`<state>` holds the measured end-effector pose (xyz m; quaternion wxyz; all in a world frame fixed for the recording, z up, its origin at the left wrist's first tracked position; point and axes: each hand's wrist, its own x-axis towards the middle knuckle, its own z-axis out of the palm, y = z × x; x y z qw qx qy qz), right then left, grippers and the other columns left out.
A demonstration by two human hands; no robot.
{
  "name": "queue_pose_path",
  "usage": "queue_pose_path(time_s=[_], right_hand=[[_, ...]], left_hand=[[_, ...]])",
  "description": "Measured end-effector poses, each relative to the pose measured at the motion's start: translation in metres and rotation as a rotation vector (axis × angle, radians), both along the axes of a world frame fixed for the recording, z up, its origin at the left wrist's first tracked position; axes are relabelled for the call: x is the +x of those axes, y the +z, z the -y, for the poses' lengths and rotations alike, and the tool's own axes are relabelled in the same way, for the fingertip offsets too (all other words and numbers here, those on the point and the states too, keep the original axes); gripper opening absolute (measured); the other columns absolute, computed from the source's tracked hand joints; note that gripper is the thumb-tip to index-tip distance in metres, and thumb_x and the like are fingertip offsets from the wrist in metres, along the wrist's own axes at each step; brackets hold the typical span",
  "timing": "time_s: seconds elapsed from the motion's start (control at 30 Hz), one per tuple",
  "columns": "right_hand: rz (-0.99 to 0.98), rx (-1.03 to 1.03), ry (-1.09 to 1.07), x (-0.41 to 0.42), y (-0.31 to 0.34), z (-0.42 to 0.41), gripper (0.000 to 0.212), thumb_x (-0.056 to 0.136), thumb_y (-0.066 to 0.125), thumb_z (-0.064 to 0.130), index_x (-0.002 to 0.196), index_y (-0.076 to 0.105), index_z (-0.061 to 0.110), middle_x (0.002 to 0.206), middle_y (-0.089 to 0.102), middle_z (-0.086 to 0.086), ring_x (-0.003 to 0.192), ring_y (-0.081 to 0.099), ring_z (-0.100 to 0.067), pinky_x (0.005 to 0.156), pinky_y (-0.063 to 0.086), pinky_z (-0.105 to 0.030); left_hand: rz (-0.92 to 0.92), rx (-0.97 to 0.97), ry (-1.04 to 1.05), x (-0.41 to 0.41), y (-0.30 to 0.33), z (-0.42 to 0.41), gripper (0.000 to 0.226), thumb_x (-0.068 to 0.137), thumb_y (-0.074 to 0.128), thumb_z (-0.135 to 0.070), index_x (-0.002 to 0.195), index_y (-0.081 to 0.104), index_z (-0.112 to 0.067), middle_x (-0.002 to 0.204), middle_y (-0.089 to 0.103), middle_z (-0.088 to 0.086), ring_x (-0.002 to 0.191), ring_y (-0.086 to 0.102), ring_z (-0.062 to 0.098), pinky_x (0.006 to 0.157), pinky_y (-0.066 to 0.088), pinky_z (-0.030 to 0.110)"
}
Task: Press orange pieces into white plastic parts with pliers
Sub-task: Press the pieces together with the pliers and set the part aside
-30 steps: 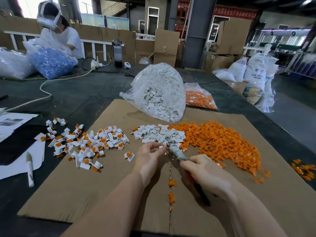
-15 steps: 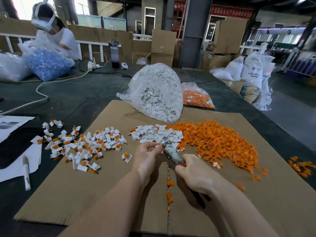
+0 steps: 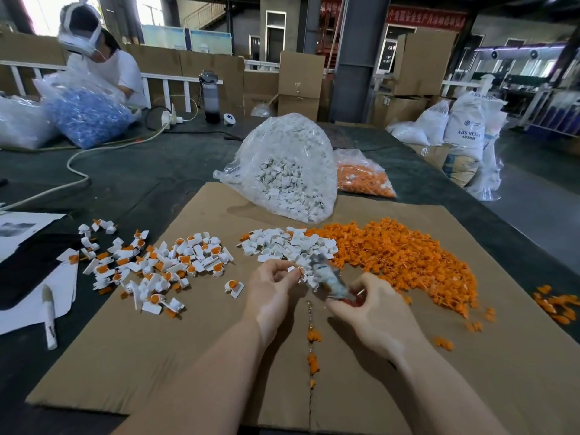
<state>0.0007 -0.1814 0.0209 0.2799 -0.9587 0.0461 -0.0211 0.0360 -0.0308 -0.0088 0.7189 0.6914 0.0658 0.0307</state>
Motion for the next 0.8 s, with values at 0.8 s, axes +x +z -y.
queue_pose_path(time_s=[0.8], right_hand=[[0.569,-0.005,0.307,0.010,-0.033,-0.024,0.006,0.080,0.070,0.005,0.085,0.069,0.009,0.083,0.064,-0.001,0.082,0.059,-0.018,0.073,0.043,-0.021]], left_hand=[[0.201,0.483,-0.135,0.000,-0.007,-0.001,0.019,0.093,0.055,-0.016,0.102,0.071,-0.020,0.103,0.068,-0.006,0.099,0.057,0.005,0.078,0.037,0.002]])
